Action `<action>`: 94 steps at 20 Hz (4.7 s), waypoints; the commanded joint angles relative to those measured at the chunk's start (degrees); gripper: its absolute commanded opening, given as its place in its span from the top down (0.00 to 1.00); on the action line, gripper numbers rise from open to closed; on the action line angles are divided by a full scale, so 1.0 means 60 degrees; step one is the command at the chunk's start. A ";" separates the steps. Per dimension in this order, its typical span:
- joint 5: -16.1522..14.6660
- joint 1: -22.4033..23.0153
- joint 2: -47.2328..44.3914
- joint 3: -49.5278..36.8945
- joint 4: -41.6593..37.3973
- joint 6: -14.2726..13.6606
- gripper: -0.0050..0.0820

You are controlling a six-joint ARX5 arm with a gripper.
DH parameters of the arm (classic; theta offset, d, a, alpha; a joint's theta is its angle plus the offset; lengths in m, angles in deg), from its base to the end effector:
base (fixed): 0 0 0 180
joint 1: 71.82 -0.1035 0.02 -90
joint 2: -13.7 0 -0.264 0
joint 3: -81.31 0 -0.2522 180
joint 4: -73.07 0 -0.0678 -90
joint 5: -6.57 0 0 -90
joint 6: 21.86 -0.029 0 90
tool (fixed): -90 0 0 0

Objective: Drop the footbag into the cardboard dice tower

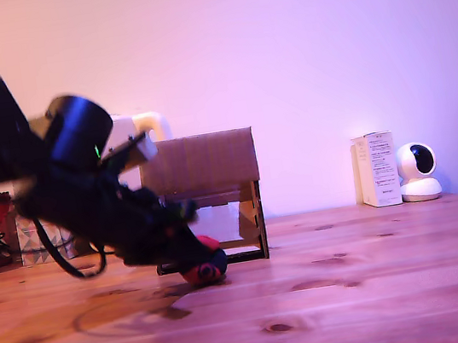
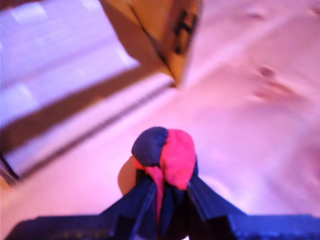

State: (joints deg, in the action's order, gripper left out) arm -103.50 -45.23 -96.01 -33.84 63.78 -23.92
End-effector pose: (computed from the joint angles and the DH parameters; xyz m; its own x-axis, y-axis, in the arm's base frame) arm 0.3220 -0.1723 0.1189 0.5296 -0.6488 -0.5464 0.6883 0.7052 -0.1703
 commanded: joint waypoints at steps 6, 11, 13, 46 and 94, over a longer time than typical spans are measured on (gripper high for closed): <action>-0.0353 0.0036 0.2251 -0.0073 0.1432 0.0091 0.91; -0.0324 0.0033 0.3544 -0.0062 0.0856 0.0087 0.91; -0.0317 0.0033 0.3752 -0.0025 0.0186 0.0084 0.91; 0.0350 -0.0834 0.0171 0.6940 0.5053 -0.0423 0.24; -0.0208 -0.0554 0.5184 -0.3399 0.1045 0.1093 0.97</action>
State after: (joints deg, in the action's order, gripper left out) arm -104.75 -48.68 -63.79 -53.34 71.43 -17.54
